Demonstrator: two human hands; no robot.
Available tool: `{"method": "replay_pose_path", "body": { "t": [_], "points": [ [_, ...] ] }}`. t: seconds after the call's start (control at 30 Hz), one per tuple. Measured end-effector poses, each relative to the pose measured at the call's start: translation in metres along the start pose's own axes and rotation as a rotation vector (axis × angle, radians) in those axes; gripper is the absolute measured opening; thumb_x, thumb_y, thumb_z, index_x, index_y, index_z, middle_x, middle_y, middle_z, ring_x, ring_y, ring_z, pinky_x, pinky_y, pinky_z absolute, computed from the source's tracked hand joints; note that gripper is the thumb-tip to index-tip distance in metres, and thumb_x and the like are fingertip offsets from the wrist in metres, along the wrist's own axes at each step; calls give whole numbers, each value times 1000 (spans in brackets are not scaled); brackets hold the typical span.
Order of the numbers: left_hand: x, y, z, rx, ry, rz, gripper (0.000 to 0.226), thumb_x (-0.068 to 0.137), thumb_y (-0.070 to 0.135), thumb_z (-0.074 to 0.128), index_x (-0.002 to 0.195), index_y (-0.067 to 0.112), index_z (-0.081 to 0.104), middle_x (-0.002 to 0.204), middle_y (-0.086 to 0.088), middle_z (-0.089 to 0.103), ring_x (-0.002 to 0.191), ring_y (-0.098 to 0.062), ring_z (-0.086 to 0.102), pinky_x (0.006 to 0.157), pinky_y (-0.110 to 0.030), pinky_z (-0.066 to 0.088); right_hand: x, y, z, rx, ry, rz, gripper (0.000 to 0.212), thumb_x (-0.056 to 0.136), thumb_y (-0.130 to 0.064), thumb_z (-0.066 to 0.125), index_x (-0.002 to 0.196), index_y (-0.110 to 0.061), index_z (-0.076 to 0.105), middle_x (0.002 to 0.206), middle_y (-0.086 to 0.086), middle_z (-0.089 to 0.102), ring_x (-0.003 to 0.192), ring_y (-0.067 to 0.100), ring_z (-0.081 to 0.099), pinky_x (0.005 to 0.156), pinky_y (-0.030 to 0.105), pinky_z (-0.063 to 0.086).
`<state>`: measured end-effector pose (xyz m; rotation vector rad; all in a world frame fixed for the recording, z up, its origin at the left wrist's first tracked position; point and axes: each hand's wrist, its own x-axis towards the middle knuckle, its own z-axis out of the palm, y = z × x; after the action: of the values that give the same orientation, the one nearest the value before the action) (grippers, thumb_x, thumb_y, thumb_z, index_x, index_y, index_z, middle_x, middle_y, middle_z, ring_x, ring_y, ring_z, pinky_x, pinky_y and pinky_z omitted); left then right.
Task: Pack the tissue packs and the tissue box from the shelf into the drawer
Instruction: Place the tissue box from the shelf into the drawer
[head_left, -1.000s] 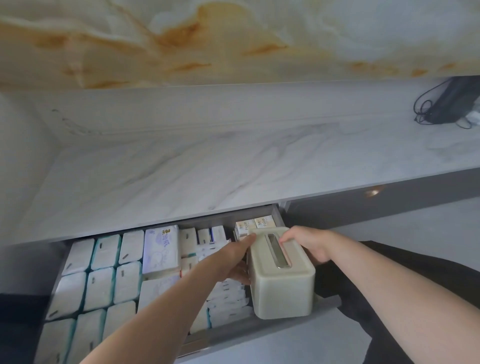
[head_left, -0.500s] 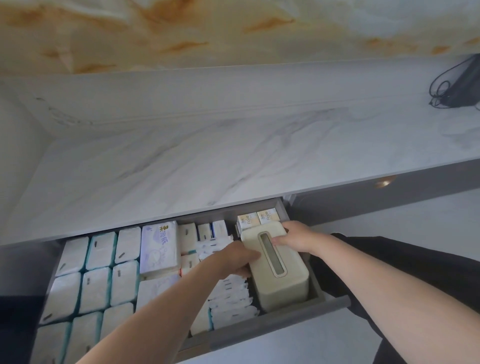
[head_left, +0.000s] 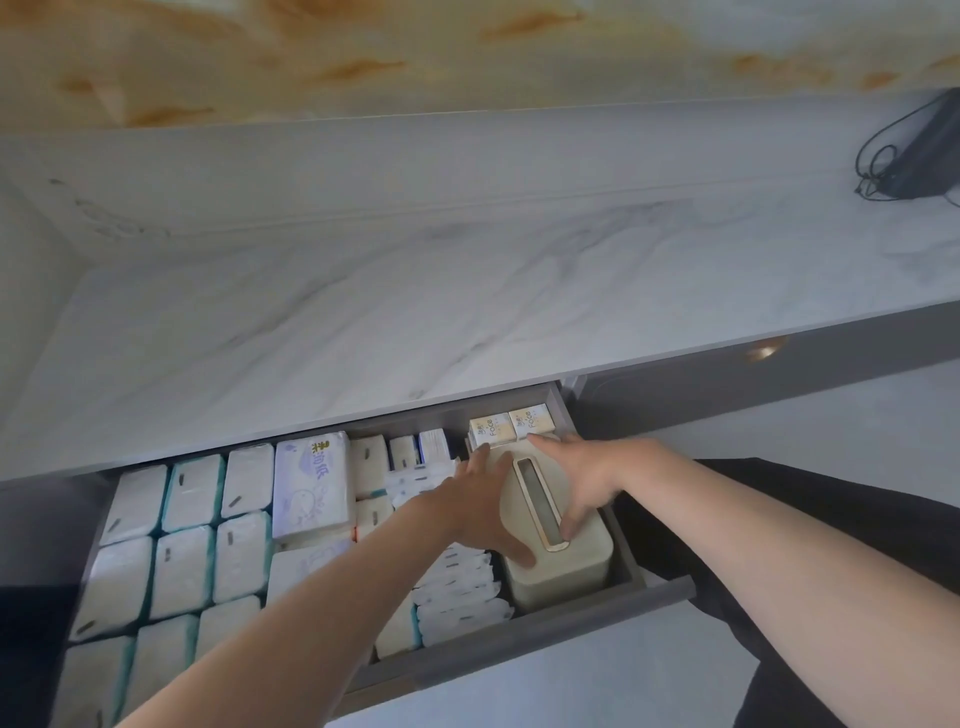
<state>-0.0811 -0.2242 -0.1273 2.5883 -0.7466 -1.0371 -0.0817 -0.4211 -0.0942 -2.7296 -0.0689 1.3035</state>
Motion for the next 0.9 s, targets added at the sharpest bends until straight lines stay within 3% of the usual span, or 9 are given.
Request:
{"method": "replay_pose_path", "body": {
  "t": [0.1,0.23,0.37,0.47,0.63,0.77,0.9],
  "points": [
    [3,4,7,-20,80,21,132,46,66,84,148,38,5,146,8,9,138,-24,16,108,-49,38,2,4,8,24,73,-33,150,49,-51,95,154,-45,-12,166,-4,-5,151,24,19,118,38,29],
    [8,8,21,17,118,-11,141,41,62,87,149,37,0,150,4,0,142,-29,8,109,-48,39,1,7,20,-38,159,-62,152,44,-55,95,153,-46,-10,165,-2,-2,148,29,24,114,42,36],
    [13,15,36,167,170,-7,144,46,64,86,151,31,-6,152,-8,3,142,-35,12,112,-47,33,0,-3,30,-267,291,-113,146,43,-57,94,156,-29,5,158,4,13,137,30,41,105,43,45],
    [15,6,29,214,189,63,129,56,63,83,152,29,2,148,-7,14,139,-31,22,109,-45,37,2,-4,32,-278,278,-116,147,43,-58,93,156,-24,6,154,3,23,134,28,45,103,43,46],
    [19,-2,25,298,242,157,120,57,63,82,150,26,15,148,-2,17,139,-25,18,109,-43,36,5,-5,32,-560,415,-154,135,40,-81,78,147,-16,28,140,5,35,128,24,38,108,38,32],
    [28,1,28,339,243,174,120,55,64,83,147,21,19,141,-2,21,132,-24,25,105,-39,40,10,0,35,-530,392,-139,135,41,-80,80,146,-17,25,136,8,35,122,26,42,102,39,38],
    [34,0,27,345,238,188,120,56,65,81,148,19,18,144,-3,20,134,-24,25,106,-39,40,16,6,33,-558,425,-155,135,37,-86,75,144,-16,30,132,4,40,119,24,42,101,38,33]
  ]
}}
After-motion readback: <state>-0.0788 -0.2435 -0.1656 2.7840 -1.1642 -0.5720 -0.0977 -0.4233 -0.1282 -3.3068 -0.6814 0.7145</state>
